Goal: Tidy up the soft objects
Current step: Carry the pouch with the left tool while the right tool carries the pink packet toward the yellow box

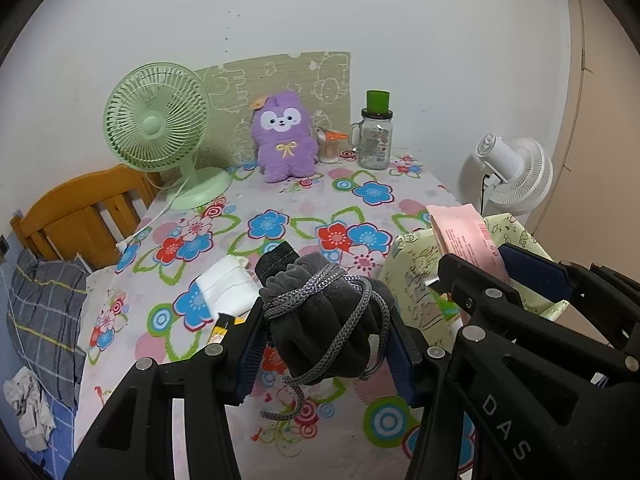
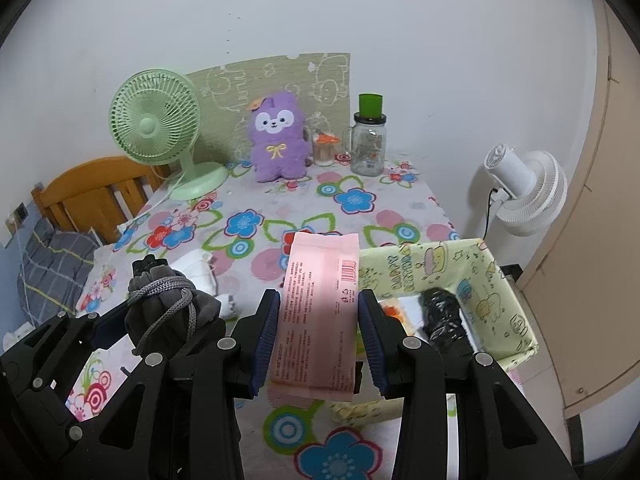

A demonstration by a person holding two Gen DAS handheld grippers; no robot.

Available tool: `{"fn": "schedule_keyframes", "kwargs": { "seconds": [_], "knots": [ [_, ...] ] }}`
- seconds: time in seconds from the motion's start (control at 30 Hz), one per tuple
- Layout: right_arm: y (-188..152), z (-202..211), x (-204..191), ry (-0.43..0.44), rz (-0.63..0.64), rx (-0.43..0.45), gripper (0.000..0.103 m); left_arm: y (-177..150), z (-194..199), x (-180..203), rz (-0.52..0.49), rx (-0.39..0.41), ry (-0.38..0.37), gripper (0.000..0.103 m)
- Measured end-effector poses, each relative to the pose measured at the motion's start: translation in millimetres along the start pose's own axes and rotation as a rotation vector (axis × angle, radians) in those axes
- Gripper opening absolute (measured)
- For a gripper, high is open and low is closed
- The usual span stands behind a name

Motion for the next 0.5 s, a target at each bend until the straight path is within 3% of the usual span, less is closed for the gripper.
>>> {"fn": "schedule_keyframes", "kwargs": {
  "seconds": [0.5],
  "knots": [
    [3, -15, 49, -0.036, -0.028, -0.018, 0.044, 15, -23, 45, -0.041, -0.017, -0.031, 0.056]
  ]
}}
Point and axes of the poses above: each gripper's, at about its wrist camera, not at the fingertips, and z roughly against the way its jaws point, x to its right, y to its top, the point moved 8 cm from there along -z, roughly the way its jaws point, and after that the axes turned 4 degrees about z, right-handed, at the moved point
